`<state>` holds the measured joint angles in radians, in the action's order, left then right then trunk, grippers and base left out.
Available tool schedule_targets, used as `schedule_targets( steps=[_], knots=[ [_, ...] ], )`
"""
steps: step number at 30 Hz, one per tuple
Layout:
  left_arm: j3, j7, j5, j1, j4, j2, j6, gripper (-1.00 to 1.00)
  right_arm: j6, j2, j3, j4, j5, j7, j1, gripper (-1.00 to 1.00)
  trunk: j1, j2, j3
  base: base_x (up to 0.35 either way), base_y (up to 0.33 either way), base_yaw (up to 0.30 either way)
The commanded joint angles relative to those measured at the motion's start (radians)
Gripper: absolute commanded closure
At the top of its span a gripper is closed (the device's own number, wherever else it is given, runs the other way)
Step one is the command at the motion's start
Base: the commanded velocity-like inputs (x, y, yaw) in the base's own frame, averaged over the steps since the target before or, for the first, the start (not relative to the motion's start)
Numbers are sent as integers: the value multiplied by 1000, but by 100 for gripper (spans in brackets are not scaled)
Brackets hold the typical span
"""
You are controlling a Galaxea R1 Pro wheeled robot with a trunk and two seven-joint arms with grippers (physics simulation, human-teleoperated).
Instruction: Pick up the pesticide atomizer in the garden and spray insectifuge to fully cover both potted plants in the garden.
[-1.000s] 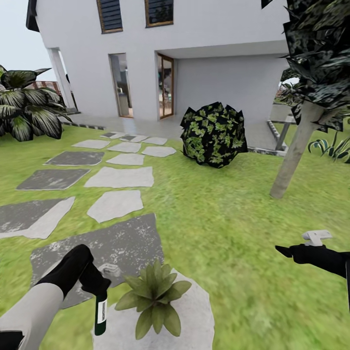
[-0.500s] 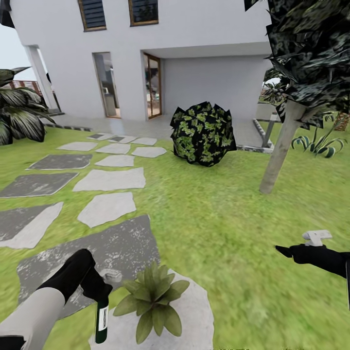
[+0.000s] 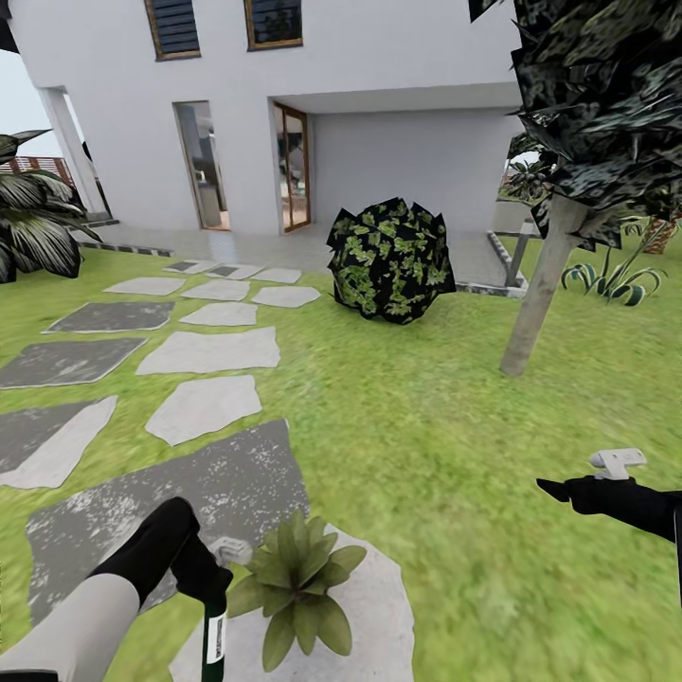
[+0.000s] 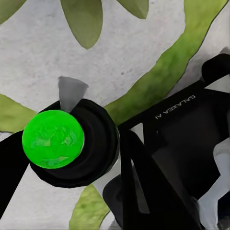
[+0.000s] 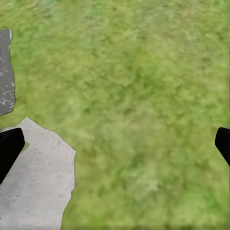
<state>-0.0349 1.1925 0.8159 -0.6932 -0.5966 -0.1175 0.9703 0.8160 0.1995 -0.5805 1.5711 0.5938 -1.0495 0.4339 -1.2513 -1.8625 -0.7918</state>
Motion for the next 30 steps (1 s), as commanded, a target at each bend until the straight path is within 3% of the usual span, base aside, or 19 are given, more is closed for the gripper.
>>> schedule_targets(
  steps=[1,11,30],
  knots=[
    [-3,9,6,1,-2,-3,8,100,4,0,-1,1,9,-10,1,-100,0,-1,-1,0,94,-1],
    [-2,5,8,4,-2,-8,6,100,3,0,-1,1,11,-10,1,-100,0,-1,-1,0,211,0],
    [2,1,9,-5,-12,-5,-17,100,5,1,-4,3,9,-10,2,-100,0,-1,-8,0,9,0]
  ],
)
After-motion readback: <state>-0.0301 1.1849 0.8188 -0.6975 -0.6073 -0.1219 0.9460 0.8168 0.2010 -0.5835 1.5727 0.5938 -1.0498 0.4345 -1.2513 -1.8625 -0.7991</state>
